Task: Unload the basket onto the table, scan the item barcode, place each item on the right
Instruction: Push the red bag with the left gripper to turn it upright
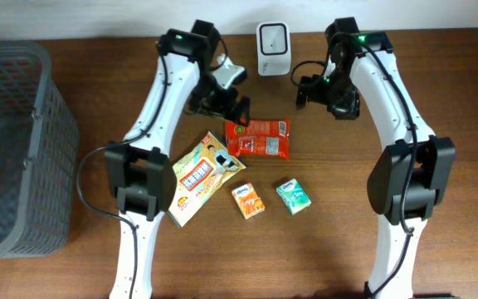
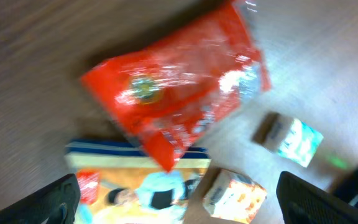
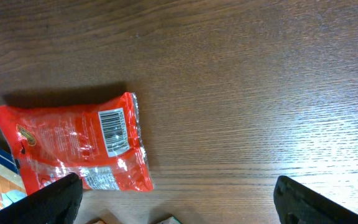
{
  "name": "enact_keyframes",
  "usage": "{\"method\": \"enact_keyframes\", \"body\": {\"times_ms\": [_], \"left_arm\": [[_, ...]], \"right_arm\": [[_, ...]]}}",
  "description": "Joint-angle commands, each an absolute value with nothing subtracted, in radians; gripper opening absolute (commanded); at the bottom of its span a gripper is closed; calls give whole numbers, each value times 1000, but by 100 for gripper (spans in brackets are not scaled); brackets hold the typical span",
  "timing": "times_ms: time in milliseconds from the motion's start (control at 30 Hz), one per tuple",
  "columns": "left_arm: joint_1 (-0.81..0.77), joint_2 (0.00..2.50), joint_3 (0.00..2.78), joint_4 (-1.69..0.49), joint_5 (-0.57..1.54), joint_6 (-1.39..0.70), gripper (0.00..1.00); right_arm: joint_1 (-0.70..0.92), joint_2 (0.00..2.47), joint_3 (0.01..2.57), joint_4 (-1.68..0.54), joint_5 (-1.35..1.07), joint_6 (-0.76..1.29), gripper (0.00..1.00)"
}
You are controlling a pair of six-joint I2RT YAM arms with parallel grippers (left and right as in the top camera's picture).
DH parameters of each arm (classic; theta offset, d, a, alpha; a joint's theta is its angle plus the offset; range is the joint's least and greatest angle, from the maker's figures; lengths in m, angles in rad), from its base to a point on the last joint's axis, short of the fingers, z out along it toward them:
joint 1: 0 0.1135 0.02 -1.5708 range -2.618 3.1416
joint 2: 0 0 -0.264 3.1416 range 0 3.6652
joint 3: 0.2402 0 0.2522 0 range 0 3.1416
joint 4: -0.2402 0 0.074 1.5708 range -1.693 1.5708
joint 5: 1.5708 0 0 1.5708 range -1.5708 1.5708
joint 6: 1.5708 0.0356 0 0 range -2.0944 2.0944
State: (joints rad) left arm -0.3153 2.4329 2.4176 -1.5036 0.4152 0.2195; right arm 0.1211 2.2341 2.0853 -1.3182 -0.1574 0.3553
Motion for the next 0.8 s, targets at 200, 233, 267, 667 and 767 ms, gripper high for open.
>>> {"method": "enact_keyframes", "body": {"times_ms": [200, 233, 267, 667, 767], "left_arm": [[-435, 2424, 2128, -1309, 314, 221, 73], [-437, 2424, 2102, -1289, 365, 221, 65], [-437, 2424, 2084, -1268, 440, 221, 58], [-390, 2429, 2191, -1118, 426, -14, 46], [-375, 2437, 2220, -1043, 419, 46, 42]], "right_arm": [[117, 2218, 2100, -1320, -145, 348, 98], [117, 2218, 2100, -1320, -145, 348, 98], [117, 2218, 2100, -1320, -145, 348, 98], [117, 2218, 2100, -1320, -145, 348, 98], [117, 2218, 2100, -1320, -145, 348, 98]]}}
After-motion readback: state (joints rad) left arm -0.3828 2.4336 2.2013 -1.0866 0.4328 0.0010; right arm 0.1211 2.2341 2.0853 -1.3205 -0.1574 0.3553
